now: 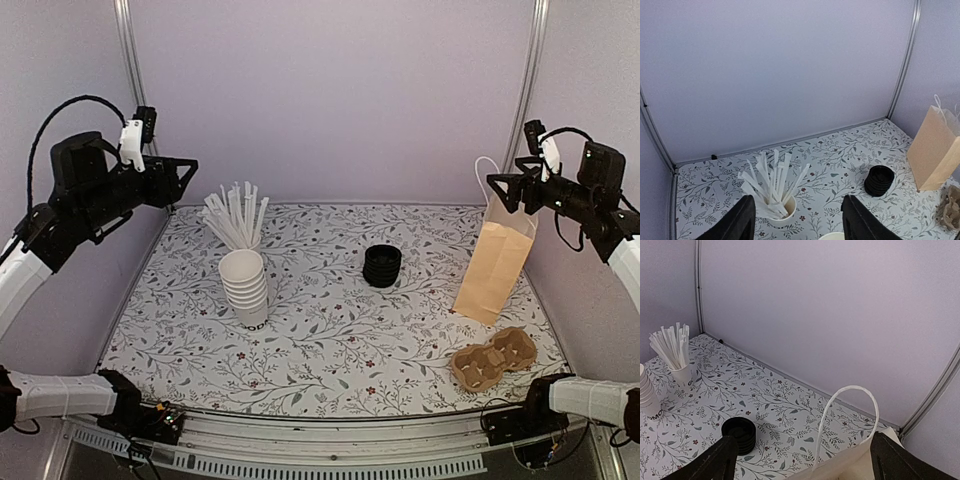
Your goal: Pack the takeout coffee
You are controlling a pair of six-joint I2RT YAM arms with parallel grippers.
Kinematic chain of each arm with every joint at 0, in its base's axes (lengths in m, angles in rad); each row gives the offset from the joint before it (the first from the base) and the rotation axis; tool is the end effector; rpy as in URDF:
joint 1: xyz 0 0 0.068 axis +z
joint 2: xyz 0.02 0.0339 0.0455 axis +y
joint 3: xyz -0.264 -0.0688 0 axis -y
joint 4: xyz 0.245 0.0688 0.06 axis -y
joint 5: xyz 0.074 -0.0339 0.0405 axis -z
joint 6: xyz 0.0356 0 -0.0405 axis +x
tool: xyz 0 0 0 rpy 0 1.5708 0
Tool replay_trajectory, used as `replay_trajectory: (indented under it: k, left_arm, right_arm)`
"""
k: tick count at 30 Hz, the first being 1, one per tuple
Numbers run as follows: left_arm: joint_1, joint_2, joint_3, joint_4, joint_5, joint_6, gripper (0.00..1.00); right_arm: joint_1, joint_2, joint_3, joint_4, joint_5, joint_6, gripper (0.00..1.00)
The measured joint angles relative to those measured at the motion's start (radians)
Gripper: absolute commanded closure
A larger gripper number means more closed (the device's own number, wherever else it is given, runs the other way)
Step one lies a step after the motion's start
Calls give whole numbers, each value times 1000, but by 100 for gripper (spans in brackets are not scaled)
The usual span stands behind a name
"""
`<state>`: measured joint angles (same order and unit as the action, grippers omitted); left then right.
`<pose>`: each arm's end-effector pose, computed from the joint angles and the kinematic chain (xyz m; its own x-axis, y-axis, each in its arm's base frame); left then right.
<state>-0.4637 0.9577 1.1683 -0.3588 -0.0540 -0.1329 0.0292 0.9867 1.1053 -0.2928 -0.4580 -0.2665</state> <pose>0.1829 -0.0893 0.4231 -0.1838 -0.0560 -0.9814 0.3778 0.9176 -0.1232 0.2144 0.0220 0.4039 -0.0456 -0.2376 -0.9703 -0.4908 0.8513 -0.1854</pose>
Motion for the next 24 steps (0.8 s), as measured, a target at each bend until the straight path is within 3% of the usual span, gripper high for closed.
replay_trajectory:
  k: [2,7,17,24]
  left_arm:
    - [-39,21,45,-33,14,-16,42]
    - [-175,109,189,-141,24,-59,47]
    - [-563,473,581,-485,-54,-157,50]
    - [-700,731,709,-790,-124,-264,52]
  right_arm:
    - [4,0,-1,-3,-2,-6,4]
    - [24,2,-18,-13,-92,-53,16]
    - [398,150,-80,-63,-116,-269,18]
    - [503,280,-153,-18,-227,-317,22]
